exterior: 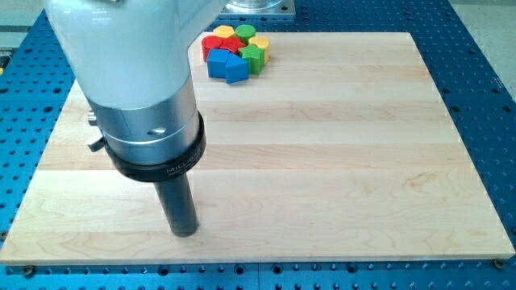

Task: Move your arm to the right of the green circle

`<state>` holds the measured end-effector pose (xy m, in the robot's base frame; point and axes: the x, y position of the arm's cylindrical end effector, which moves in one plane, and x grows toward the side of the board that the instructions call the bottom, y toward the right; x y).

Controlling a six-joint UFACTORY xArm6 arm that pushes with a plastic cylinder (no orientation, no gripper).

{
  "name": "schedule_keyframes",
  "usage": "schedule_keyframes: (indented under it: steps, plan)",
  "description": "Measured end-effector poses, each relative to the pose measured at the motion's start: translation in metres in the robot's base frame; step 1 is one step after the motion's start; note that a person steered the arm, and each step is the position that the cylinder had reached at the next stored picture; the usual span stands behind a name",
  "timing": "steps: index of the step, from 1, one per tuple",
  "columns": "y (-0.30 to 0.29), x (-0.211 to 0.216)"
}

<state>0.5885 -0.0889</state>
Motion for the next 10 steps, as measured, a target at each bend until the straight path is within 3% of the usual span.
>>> schedule_keyframes:
  steps: [1, 5, 6, 10]
  plan:
    - [-0.004, -0.016]
    - [0.014, -0.003]
    - [0.041, -0.043]
    - [0.046, -0.061]
